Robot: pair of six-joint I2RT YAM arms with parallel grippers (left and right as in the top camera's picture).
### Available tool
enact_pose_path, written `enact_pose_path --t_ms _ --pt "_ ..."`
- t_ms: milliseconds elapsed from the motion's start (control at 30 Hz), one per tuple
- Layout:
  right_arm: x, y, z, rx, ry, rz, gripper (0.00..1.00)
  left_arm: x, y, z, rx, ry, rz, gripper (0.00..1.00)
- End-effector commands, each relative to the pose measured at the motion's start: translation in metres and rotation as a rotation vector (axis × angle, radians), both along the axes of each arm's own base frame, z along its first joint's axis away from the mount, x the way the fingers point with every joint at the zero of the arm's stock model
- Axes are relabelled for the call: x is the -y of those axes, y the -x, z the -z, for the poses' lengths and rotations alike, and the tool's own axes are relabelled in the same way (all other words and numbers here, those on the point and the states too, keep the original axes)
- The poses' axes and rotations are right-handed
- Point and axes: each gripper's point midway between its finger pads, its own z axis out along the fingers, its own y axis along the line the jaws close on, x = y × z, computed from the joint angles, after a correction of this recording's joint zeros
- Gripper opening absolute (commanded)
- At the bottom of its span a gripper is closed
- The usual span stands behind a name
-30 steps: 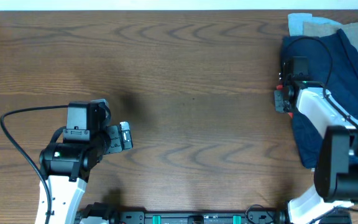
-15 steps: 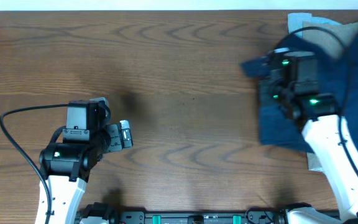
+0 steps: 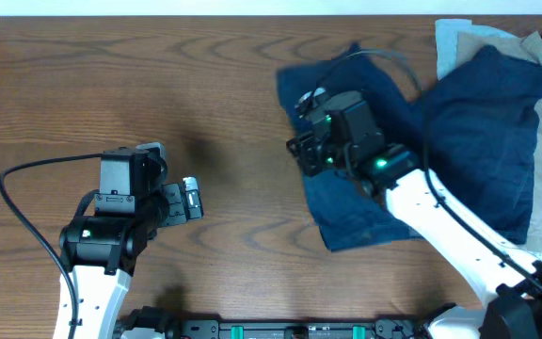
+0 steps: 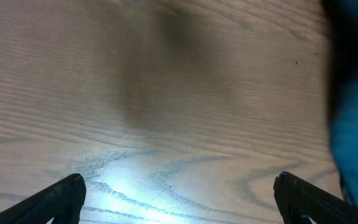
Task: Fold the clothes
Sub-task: 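Drag the navy shorts left onto the open table with the right gripper, then grasp the shorts' near waistband corner with the left gripper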
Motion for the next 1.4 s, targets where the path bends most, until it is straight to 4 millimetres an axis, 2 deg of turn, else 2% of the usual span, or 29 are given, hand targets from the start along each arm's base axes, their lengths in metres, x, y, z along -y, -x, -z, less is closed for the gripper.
enact_pose_path --t_ms 0,200,400,667,867,1000,1100,1167,1333,1367 --pt "0.029 -0.016 0.0 0.036 0.09 0.136 0.99 0.013 -0.002 -0.007 0.006 0.078 0.026 0.98" --pt "0.099 -0.017 -0.005 0.028 0.241 0.323 0.99 0.041 -0.001 -0.001 -0.048 0.213 0.102 0.98" --pt "0.162 0.0 -0.009 -0.055 0.308 0.456 0.99 0.07 -0.003 0.018 -0.163 0.311 0.145 0.98" --pt "0.22 0.025 0.004 -0.205 0.37 0.583 0.99 0.125 -0.003 0.057 -0.349 0.378 0.158 0.98" --pt "0.249 0.04 0.011 -0.288 0.387 0.666 0.99 0.173 0.004 0.09 -0.459 0.395 0.145 0.98" --pt "0.261 0.044 0.012 -0.31 0.389 0.7 0.99 0.209 0.012 0.11 -0.499 0.404 0.166 0.99" --pt "0.265 0.047 0.014 -0.326 0.394 0.707 0.99 0.237 0.018 0.122 -0.493 0.412 0.222 0.99" --pt "0.264 0.048 0.014 -0.329 0.396 0.706 0.99 0.256 0.023 0.129 -0.481 0.419 0.274 0.93" --pt "0.264 0.049 0.014 -0.332 0.397 0.705 0.99 0.288 0.038 0.15 -0.494 0.431 0.319 0.89" --pt "0.264 0.049 0.014 -0.332 0.397 0.705 0.99 0.292 0.041 0.154 -0.496 0.429 0.329 0.83"
